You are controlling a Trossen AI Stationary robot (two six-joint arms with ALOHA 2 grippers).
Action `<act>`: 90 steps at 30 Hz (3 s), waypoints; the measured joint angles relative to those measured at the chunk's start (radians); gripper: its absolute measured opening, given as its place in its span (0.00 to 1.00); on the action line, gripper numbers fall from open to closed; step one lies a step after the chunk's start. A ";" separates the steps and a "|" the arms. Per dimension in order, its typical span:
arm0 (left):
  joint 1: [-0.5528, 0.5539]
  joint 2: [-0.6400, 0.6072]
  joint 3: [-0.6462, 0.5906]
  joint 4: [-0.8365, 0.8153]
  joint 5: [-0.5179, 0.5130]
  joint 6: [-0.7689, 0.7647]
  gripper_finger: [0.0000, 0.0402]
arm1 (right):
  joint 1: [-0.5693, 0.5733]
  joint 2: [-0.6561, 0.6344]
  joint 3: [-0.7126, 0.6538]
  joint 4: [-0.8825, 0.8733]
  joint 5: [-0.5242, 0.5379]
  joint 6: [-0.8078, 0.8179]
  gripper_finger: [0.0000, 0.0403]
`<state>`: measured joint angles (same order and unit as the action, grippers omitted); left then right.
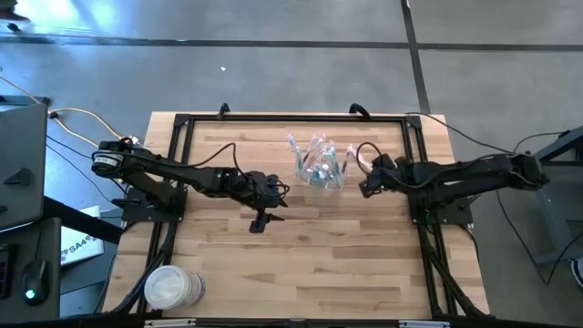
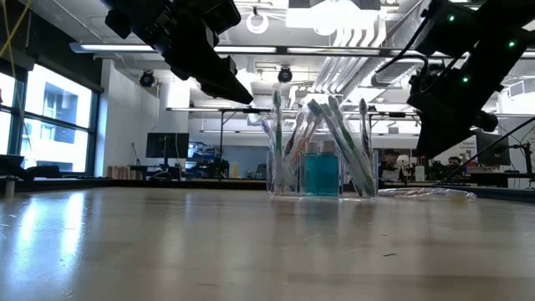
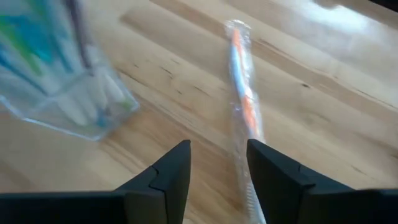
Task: Pick & Place toothbrushing station
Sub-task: Put the orange toothbrush into the transparent organizer
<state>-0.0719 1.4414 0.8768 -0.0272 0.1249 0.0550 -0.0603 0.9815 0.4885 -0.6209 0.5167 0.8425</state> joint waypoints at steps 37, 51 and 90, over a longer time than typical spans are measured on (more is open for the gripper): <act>0.000 0.000 0.000 -0.050 -0.033 0.019 0.52 | -0.191 0.395 0.005 0.085 -0.142 -0.035 0.32; 0.000 0.000 0.000 -0.051 -0.032 0.018 0.52 | -0.189 0.374 0.001 0.083 -0.099 -0.079 0.03; -0.001 0.000 0.000 -0.063 -0.021 -0.028 0.52 | 0.534 -0.206 0.001 0.889 0.655 -1.125 0.02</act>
<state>-0.0724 1.4414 0.8768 -0.0903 0.1040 0.0271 0.4741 0.7759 0.4896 0.2685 1.1717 -0.2823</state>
